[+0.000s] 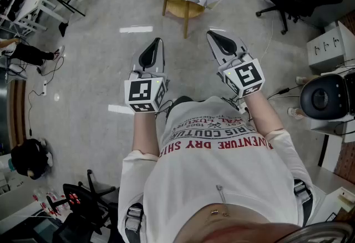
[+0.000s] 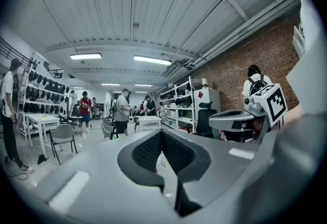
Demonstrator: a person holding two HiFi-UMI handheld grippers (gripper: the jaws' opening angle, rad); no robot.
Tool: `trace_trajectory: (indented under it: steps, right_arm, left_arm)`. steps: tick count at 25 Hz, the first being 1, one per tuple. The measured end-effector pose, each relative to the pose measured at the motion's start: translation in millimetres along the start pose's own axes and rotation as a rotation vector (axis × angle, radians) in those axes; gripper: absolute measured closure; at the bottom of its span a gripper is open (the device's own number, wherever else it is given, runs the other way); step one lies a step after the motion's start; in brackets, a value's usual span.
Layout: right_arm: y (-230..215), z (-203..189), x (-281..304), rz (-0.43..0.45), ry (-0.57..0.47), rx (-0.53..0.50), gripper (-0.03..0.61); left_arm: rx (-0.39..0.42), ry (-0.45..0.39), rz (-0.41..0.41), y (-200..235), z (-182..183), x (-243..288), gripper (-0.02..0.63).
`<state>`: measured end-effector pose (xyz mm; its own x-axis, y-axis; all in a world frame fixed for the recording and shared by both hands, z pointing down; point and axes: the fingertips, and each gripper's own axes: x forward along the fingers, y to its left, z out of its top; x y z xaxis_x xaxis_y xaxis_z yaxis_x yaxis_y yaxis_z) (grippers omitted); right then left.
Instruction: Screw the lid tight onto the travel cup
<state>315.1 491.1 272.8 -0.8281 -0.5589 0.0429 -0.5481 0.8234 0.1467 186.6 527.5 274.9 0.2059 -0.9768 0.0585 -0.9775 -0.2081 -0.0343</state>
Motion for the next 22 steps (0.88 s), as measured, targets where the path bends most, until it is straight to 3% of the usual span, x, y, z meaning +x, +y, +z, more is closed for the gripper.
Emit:
trace_trajectory:
  steps: [16, 20, 22]
  right_arm:
    - [-13.1, -14.8, -6.5, 0.012, 0.009, 0.077, 0.569]
    - [-20.9, -31.5, -3.8, -0.002, 0.031, 0.146, 0.568]
    - [-21.4, -44.1, 3.5, 0.015, 0.073, 0.151, 0.524]
  left_arm:
    - [-0.010, 0.048, 0.002, -11.5, -13.6, 10.2, 0.603]
    - [-0.053, 0.055, 0.005, -9.0, -25.9, 12.2, 0.603]
    - [-0.085, 0.055, 0.007, -3.4, -31.8, 14.2, 0.599]
